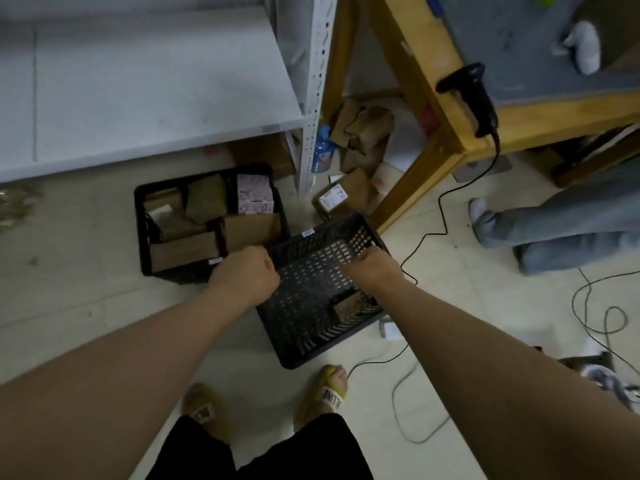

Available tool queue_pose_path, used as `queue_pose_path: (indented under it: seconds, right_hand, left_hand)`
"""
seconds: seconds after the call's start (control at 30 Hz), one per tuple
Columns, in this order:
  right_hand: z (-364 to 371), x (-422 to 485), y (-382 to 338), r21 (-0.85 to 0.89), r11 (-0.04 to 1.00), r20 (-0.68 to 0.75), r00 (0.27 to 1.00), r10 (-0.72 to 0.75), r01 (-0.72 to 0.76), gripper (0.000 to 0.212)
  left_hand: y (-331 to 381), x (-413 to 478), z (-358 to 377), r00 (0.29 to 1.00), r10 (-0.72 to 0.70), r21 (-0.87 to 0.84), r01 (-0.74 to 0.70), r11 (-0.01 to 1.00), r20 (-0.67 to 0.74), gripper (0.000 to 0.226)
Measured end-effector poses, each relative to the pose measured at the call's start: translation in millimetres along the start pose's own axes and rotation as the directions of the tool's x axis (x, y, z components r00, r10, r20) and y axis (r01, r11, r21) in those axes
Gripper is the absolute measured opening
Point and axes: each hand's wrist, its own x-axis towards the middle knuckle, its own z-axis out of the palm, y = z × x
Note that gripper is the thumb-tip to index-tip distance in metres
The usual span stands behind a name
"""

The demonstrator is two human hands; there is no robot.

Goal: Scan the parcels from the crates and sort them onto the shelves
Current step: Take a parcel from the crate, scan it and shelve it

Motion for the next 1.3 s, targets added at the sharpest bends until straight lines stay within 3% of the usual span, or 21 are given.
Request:
queue_pose_path:
  seconds: [0.13,0.27,0.37,0.43,0.57,0.77,0.93,1.0,1.07,1.2,1.3]
  right_hand:
    - [-11,26,37,-0.031,0.999,0.090,0.996,0.023,-0.020,0.027]
    - [-1,61,47,-0.023,0.998,0.078,0.995,0.063,-0.062,0.035]
    - [10,83,49,-0.032,0.997,0.113,0.990,0.079,-0.075,0.030]
    - [18,96,50,-0.046,0.993,0.130,0.985,0.110,-0.105,0.028]
    - [34,127,56,-0.014,0.978,0.106,0.973,0.207,-0.207,0.017]
    - [60,179,87,-0.059,0.979,0.171,0.964,0.204,-0.196,0.032]
    - [84,247,126,-0.150,0.974,0.232,0.952,0.201,-0.169,0.021]
    - [95,280,148,-0.196,0.970,0.240,0.951,0.193,-0.148,0.029]
    - [112,313,170,-0.227,0.967,0.247,0.953,0.176,-0.120,0.038]
    - [150,371,212,-0.274,0.944,0.251,0.935,0.252,-0.181,0.044]
    - [187,398,234,-0.392,0.917,0.339,0.913,0.226,-0.081,0.049]
  left_hand:
    - [15,20,50,0.986,-0.064,-0.085,0.078,0.993,0.157,0.005]
    - [12,35,76,0.961,-0.146,-0.188,0.192,0.963,0.234,0.007]
    - [8,53,83,0.936,-0.199,-0.238,0.272,0.932,0.291,0.024]
    - [6,67,84,0.933,-0.229,-0.216,0.293,0.931,0.277,0.033]
    - [3,95,92,0.924,-0.267,-0.246,0.336,0.909,0.275,0.031]
    - [-5,140,134,0.893,-0.305,-0.326,0.412,0.851,0.331,0.030]
    - [-14,191,200,0.797,-0.411,-0.412,0.587,0.697,0.442,0.028]
    - [-14,211,231,0.730,-0.443,-0.471,0.678,0.565,0.520,0.023]
    - [-16,228,256,0.713,-0.433,-0.534,0.701,0.472,0.552,0.015]
    - [-31,263,312,0.698,-0.460,-0.549,0.716,0.430,0.549,0.019]
    - [-43,285,353,0.648,-0.496,-0.521,0.761,0.387,0.578,0.015]
